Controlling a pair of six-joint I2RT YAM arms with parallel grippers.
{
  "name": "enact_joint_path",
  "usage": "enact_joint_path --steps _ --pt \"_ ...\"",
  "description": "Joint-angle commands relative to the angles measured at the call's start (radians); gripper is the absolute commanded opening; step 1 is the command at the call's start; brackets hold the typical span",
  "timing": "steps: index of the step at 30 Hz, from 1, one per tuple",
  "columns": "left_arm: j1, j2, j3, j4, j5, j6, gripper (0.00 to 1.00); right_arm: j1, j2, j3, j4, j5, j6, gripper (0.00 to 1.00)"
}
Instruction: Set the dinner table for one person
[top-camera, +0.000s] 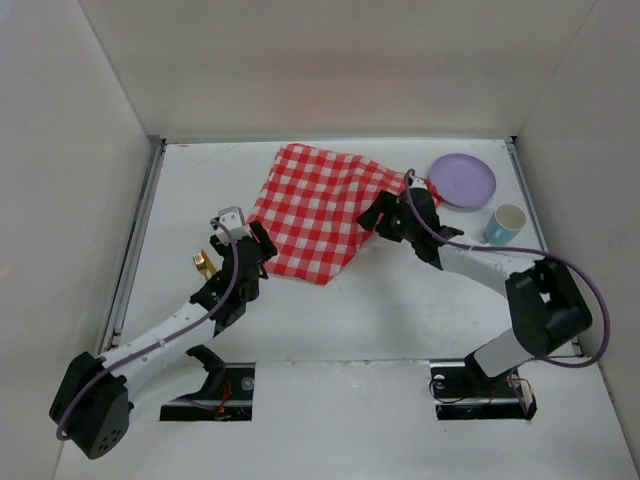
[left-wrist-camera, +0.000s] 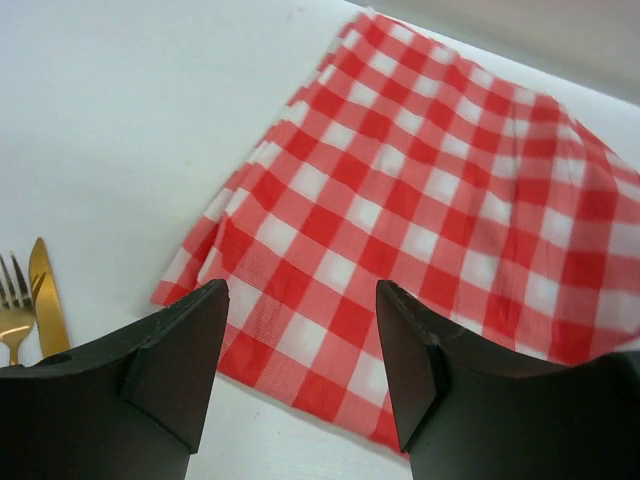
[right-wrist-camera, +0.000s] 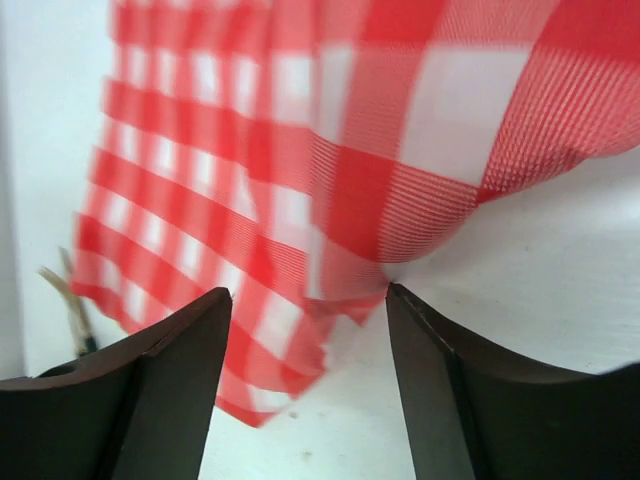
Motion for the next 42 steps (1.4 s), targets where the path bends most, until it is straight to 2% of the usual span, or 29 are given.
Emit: enact_joint_path --steps 1,5,11,16,21,27,30,33,36,38,42 --pt "0.073 0.070 0.041 -0.057 0.016 -0.141 0.59 0.002 -0.091 -0.044 0.032 0.087 0.001 0.71" --pt "0.169 0.162 0.056 -0.120 0.128 -0.250 0.59 0.002 -0.144 -0.111 0.014 0.162 0.000 0.72" --pt "0.300 0.164 -0.013 -0.193 0.210 -0.384 0.59 0.011 -0.215 -0.196 0.037 0.174 0.009 0.72" --pt "0.380 0.260 -0.027 -0.089 0.303 -0.413 0.61 0.011 -0.238 -0.234 0.049 0.179 0.015 0.76" --pt "0.391 0.402 -0.011 0.024 0.347 -0.439 0.59 -0.012 -0.200 -0.225 0.054 0.182 0.014 0.79" --pt "0.390 0.436 -0.005 0.158 0.334 -0.448 0.34 -0.107 -0.010 -0.064 0.052 0.165 0.026 0.79" --pt "0.396 0.456 -0.001 0.195 0.333 -0.456 0.18 -0.110 0.072 0.031 0.055 0.115 0.015 0.79" --pt "0.432 0.442 -0.014 0.196 0.333 -0.476 0.11 -0.101 0.070 0.042 0.060 0.082 -0.025 0.78" --pt "0.469 0.388 -0.059 0.207 0.333 -0.506 0.10 -0.085 0.000 -0.039 0.083 0.090 -0.026 0.78" --pt "0.476 0.351 -0.093 0.209 0.331 -0.529 0.14 -0.085 -0.063 -0.117 0.135 0.078 -0.019 0.80" --pt "0.498 0.282 -0.151 0.205 0.331 -0.542 0.44 -0.090 -0.117 -0.191 0.215 -0.008 -0.015 0.91"
